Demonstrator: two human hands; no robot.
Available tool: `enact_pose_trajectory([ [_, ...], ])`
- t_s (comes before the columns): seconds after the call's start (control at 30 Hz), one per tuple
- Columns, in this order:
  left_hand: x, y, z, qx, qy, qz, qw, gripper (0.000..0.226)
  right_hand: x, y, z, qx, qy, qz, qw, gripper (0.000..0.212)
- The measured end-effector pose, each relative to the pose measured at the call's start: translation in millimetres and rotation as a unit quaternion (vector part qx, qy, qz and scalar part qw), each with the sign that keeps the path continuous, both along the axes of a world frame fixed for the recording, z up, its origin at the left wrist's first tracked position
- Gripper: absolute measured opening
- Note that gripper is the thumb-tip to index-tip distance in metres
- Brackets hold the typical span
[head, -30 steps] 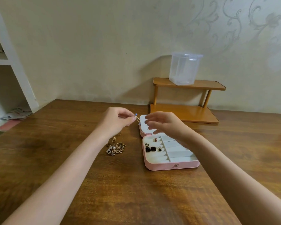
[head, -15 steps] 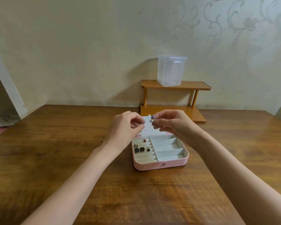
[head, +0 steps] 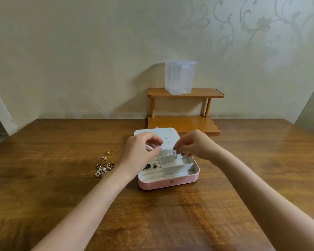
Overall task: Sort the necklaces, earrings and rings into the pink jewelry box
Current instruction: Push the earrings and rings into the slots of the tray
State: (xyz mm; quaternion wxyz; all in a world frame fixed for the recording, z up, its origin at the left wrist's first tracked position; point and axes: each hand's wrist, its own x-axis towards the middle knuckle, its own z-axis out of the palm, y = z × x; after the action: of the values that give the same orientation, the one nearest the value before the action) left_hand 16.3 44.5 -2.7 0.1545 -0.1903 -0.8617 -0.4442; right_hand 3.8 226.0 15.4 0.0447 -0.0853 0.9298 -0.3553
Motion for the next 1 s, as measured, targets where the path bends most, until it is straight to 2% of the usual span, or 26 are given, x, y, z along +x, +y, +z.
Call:
enact_pose_trajectory([
  [0.1, 1, 4, -2, -0.004, -0.006, -0.009, 1.0, 0.014, -2, 2, -6, 0.048, 0.028, -0.006, 0.998, 0.017],
  [0.17, 1, 8, -5, 0.003, -0.011, -0.015, 1.0, 0.014, -1, 1, -4, -0.064, 0.007, -0.015, 0.998, 0.017],
  [0.23, 0, 12, -8, 0.009, -0.015, -0.021, 1.0, 0.016, 4, -2, 1, -0.237, -0.073, 0.012, 0.969, 0.019],
  [0.27, 0, 14, -9, 0.011, -0.016, -0.024, 1.0, 0.018, 6, -3, 2, -0.29, -0.102, 0.021, 0.952, 0.02],
  [0.33, -1, 17, -11, 0.018, -0.021, -0.028, 0.999, 0.019, 7, -5, 2, -0.323, -0.118, 0.017, 0.939, 0.02],
  [0.5, -2, 17, -12, 0.031, -0.017, -0.031, 0.999, 0.022, 6, -3, 0, -0.353, -0.133, -0.002, 0.926, 0.019],
  [0.7, 0, 18, -11, 0.002, 0.004, -0.047, 0.999, 0.023, 6, -7, -2, -0.333, -0.093, -0.027, 0.938, 0.011],
  [0.87, -2, 18, -15, 0.004, 0.011, -0.033, 0.999, 0.028, 5, -1, -2, -0.37, -0.136, -0.038, 0.918, 0.011],
  [0.93, -3, 17, -16, -0.011, 0.019, -0.014, 1.0, 0.025, 4, 2, -4, -0.35, -0.105, -0.046, 0.93, 0.013],
  [1.0, -5, 16, -16, -0.043, 0.009, 0.006, 0.999, 0.023, 1, 5, -5, -0.275, -0.058, -0.051, 0.958, 0.014],
])
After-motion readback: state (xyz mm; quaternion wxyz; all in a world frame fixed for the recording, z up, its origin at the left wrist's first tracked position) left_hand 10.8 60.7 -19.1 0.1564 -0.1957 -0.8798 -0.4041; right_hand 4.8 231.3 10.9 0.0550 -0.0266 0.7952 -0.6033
